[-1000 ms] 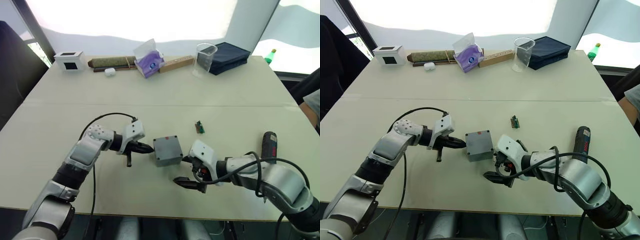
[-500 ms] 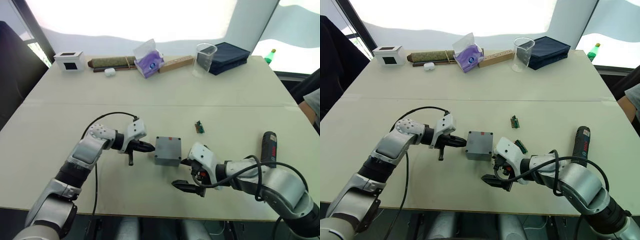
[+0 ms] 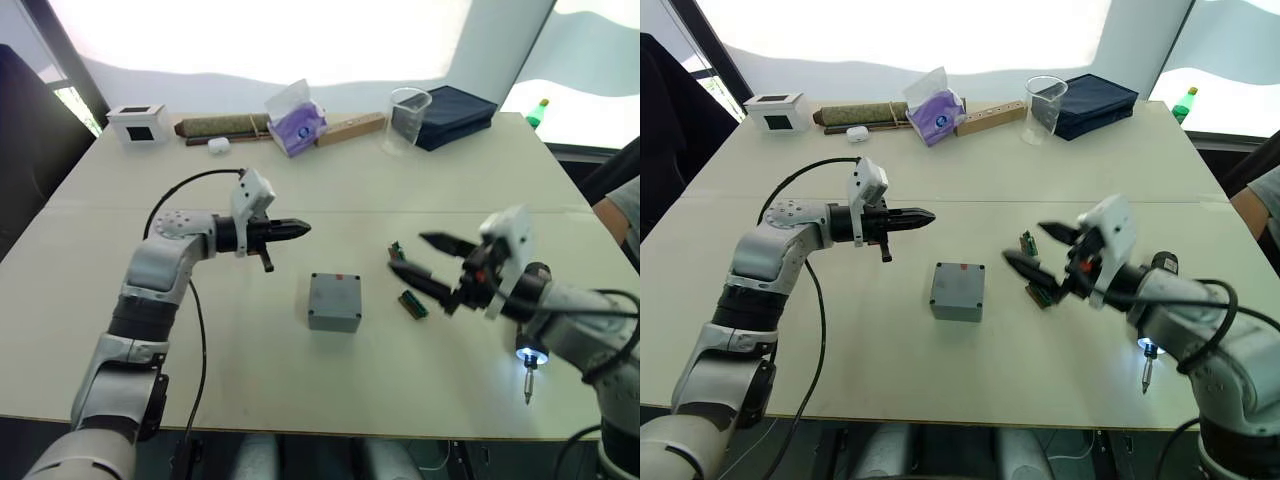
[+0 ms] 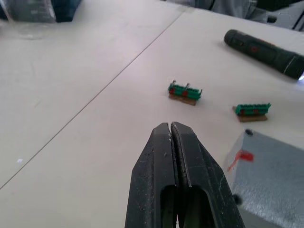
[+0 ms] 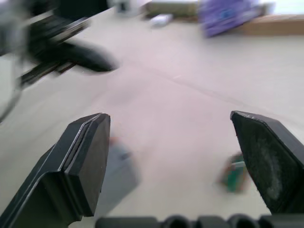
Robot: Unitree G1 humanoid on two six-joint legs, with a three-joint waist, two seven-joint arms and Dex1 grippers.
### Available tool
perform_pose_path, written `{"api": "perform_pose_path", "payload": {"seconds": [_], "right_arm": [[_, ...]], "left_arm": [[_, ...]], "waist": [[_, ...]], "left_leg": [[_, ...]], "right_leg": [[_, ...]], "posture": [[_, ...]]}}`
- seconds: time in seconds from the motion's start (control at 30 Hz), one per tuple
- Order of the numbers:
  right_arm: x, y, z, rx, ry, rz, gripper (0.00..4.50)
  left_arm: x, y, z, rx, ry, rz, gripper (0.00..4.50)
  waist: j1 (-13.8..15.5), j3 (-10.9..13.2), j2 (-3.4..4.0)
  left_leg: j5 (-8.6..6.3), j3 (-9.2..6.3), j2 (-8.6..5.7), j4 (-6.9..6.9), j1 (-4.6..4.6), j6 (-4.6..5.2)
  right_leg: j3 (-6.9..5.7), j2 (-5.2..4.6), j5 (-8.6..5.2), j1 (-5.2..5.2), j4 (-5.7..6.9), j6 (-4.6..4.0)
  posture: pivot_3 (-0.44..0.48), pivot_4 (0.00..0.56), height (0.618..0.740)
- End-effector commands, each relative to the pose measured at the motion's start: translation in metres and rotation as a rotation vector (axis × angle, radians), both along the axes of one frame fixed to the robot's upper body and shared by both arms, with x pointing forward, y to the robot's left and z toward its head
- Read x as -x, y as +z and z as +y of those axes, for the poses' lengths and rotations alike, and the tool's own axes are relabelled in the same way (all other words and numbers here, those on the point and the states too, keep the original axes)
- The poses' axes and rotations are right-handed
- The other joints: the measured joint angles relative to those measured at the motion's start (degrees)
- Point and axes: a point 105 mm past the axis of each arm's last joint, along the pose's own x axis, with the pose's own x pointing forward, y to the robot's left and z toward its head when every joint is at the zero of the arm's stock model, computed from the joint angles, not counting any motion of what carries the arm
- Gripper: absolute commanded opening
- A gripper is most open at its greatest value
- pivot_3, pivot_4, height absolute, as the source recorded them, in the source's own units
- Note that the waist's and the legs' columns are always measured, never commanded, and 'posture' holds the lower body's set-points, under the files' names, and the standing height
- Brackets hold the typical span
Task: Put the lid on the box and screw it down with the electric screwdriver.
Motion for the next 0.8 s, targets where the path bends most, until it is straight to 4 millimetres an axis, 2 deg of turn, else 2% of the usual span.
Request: {"api": "perform_pose_path", "payload": {"seconds": [0.03,0.13,0.3,0.43,0.53,0.8], "right_arm": [[-0.016,-0.018,-0.007,0.072,-0.097,0.005,4.42],[-0.028,-0.047,-0.007,0.096,-0.122,0.057,4.42],[-0.037,-0.063,-0.002,0.105,-0.111,0.068,4.42],[-0.044,-0.068,-0.002,0.117,-0.122,0.06,3.39],[-0.049,-0.072,-0.001,0.132,-0.125,0.056,2.17],[-0.062,-0.078,0.001,0.154,-0.13,0.037,2.17]], "left_arm": [[0.01,0.008,-0.01,-0.019,-0.096,-0.008,0.0],[0.016,0.0,-0.021,-0.083,-0.16,-0.097,0.0],[0.026,-0.005,-0.03,-0.079,-0.229,-0.082,0.0],[0.025,-0.004,-0.032,-0.079,-0.222,-0.09,0.0],[0.026,-0.005,-0.032,-0.075,-0.222,-0.086,0.0],[0.022,-0.011,-0.029,-0.084,-0.193,-0.08,0.0]], "waist": [[-0.01,0.0,0.01],[-0.03,0.0,0.01],[-0.02,0.01,0.01],[-0.03,0.01,0.01],[-0.05,0.01,0.01],[-0.02,0.0,0.01]], "left_leg": [[0.0,0.01,0.0,-0.01,0.0,0.0],[0.01,0.05,0.0,-0.05,-0.02,-0.02],[0.04,0.1,0.0,-0.01,-0.02,-0.07],[0.02,0.09,0.0,-0.01,-0.02,-0.03],[0.02,0.09,0.0,-0.01,-0.02,-0.03],[0.03,0.1,0.0,0.0,-0.02,-0.05]], "right_leg": [[0.0,0.01,0.0,-0.02,0.0,0.0],[0.03,0.0,0.0,-0.08,-0.01,0.0],[0.08,-0.01,0.0,-0.07,0.0,0.0],[0.07,-0.01,0.0,-0.07,0.0,0.0],[0.07,-0.01,0.0,-0.07,0.0,0.0],[0.07,-0.01,0.0,-0.07,0.0,0.0]], "posture": [[0.0,0.15,0.737],[0.0,0.15,0.737],[0.0,0.15,0.737],[0.0,0.15,0.737],[0.0,0.15,0.737],[0.0,0.15,0.737]]}}
